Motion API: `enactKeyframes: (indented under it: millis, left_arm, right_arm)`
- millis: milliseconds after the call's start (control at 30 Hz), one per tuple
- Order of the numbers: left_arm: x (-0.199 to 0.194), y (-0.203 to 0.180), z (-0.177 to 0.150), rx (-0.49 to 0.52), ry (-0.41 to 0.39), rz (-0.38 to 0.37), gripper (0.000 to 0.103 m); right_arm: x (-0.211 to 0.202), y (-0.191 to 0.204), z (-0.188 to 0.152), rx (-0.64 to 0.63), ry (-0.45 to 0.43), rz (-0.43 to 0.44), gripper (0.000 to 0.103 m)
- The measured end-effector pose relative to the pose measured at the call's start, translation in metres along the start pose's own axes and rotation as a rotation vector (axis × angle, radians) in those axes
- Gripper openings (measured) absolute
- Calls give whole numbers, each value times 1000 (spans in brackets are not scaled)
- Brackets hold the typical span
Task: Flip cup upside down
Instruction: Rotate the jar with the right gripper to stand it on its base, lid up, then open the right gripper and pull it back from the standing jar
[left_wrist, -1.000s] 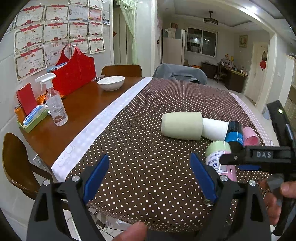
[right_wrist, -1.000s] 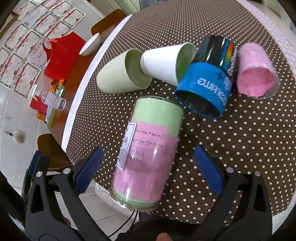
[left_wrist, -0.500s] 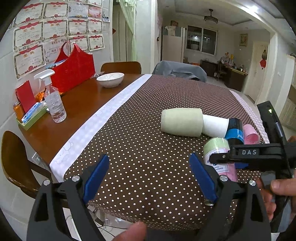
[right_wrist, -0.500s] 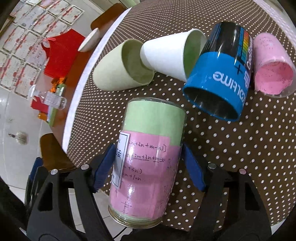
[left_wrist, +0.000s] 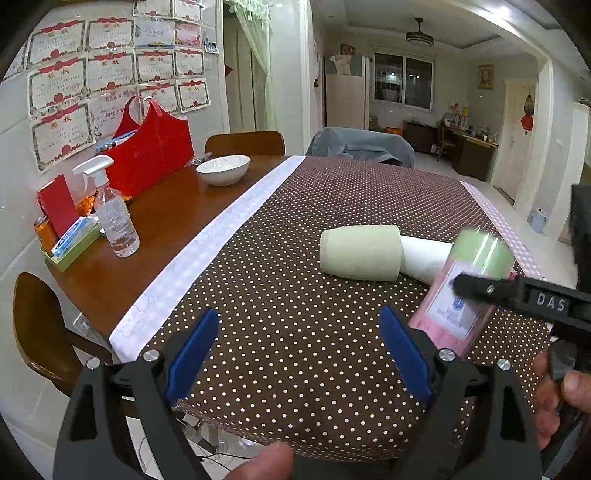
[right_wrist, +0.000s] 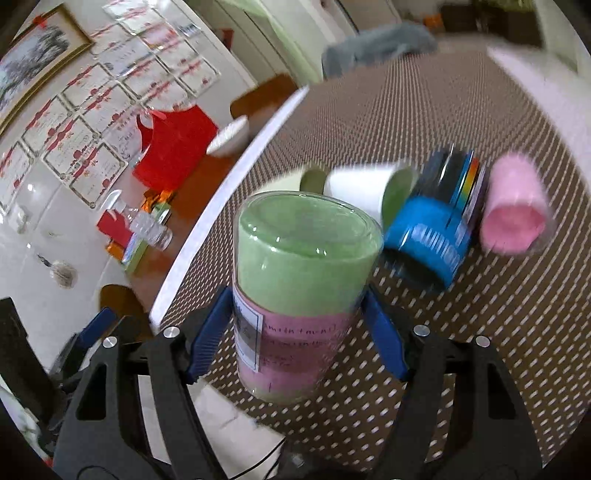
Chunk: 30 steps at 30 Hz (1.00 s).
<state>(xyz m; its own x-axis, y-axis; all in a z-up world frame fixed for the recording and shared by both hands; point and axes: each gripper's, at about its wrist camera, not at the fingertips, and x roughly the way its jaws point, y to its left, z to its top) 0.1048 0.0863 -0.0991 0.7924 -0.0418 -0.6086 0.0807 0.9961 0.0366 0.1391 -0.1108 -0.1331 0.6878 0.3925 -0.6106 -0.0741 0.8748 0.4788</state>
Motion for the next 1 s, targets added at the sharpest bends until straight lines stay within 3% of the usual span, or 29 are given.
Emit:
enactKeyframes:
  millis: [100, 500, 667, 1000]
  left_arm:
    - [0, 0, 0, 0, 0, 8, 87]
    - [0, -1, 0, -5, 5, 21, 87]
    - [0, -1, 0, -2, 5, 21, 87]
    - [-2, 1, -1, 3, 1, 28, 87]
  right_arm:
    - [-8, 7, 4, -82, -85, -53, 70]
    - [9, 33, -5, -338, -191, -207, 71]
    - [22, 37, -11, -410, -197, -255, 71]
    - [21, 38, -23, -443, -195, -270, 71]
